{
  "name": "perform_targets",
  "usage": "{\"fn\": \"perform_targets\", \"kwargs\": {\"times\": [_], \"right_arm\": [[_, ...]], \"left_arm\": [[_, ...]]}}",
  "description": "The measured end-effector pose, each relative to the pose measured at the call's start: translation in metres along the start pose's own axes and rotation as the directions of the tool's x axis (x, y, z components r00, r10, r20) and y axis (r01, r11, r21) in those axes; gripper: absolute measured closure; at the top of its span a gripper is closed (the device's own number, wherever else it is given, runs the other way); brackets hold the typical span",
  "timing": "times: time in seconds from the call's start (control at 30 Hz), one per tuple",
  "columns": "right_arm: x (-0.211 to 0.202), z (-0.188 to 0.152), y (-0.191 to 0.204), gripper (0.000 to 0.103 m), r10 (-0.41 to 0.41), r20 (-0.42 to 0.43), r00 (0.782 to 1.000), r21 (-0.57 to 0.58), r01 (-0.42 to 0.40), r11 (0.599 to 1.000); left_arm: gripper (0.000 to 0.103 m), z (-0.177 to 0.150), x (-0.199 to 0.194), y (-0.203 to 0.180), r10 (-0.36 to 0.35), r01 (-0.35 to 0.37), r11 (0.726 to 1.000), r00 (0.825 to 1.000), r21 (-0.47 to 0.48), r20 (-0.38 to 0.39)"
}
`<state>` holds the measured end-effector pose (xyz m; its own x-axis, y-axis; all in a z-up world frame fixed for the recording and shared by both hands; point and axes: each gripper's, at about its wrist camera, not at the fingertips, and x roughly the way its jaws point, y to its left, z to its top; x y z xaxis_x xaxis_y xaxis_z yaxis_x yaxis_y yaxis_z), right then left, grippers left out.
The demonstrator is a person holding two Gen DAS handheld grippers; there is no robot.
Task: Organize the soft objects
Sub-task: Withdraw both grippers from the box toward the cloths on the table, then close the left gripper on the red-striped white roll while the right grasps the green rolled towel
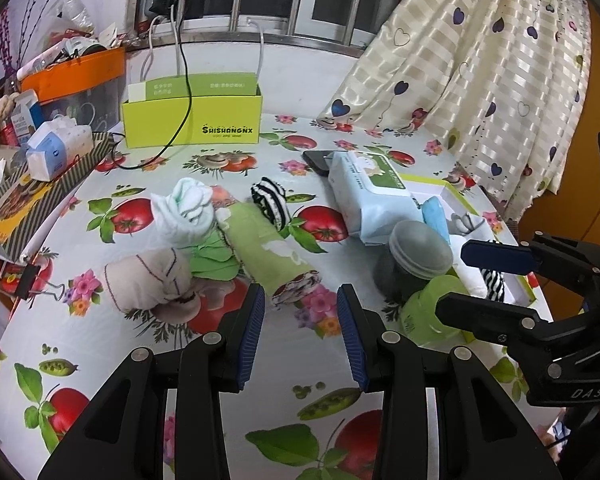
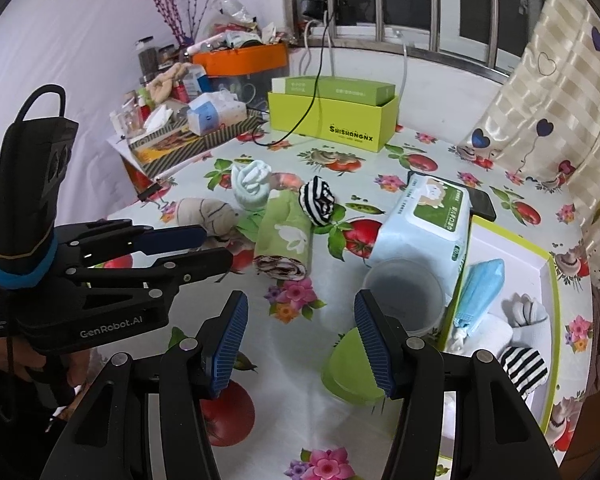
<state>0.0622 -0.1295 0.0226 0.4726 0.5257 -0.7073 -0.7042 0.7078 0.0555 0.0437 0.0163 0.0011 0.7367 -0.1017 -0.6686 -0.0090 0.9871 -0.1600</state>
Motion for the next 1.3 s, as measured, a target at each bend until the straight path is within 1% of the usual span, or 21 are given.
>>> {"fn": "perform_targets", "kwargs": {"times": [0.17,0.37,0.53,0.83,1.0,1.2,1.3], "right_arm": [[0.005,0.002,0.004,0.048,0.005,-0.011,1.0,-0.009,-0.005,1.0],[0.014,0.007,0.011,0.048,0.014,-0.023,1.0,-0.023,-0.014,1.0],[0.022,0.011,0.016,0.048,0.024,-0.033,0.999,-0.034,-0.025,0.999],[0.048,0.027,0.023,0.048,0.046,-0.07,0.996,-0.022,-0.047,0.999],[0.074,0.039,0.026,0.048,0.051,-0.11,0.993,-0.002,-0.051,0.999],[0.104,0.052,0.021,0.048,0.028,-0.155,0.988,0.038,-0.022,0.999],[0.12,0.057,0.018,0.048,0.02,-0.186,0.982,0.048,-0.011,0.999]], "left_arm": [[0.064,-0.005,0.001,0.016,0.021,-0.021,1.0,1.0,-0.023,-0.009],[0.064,-0.01,0.002,0.042,0.066,-0.067,0.996,0.998,-0.061,-0.02],[0.064,-0.011,-0.001,0.065,0.102,-0.103,0.99,0.995,-0.098,-0.012],[0.064,-0.005,-0.002,0.095,0.15,-0.149,0.981,0.989,-0.121,0.0],[0.064,-0.001,0.001,0.107,0.15,-0.148,0.98,0.989,-0.13,0.006],[0.064,0.003,0.015,0.118,0.142,-0.143,0.981,0.99,-0.129,-0.016],[0.064,0.008,0.019,0.123,0.134,-0.134,0.984,0.991,-0.116,-0.009]]}}
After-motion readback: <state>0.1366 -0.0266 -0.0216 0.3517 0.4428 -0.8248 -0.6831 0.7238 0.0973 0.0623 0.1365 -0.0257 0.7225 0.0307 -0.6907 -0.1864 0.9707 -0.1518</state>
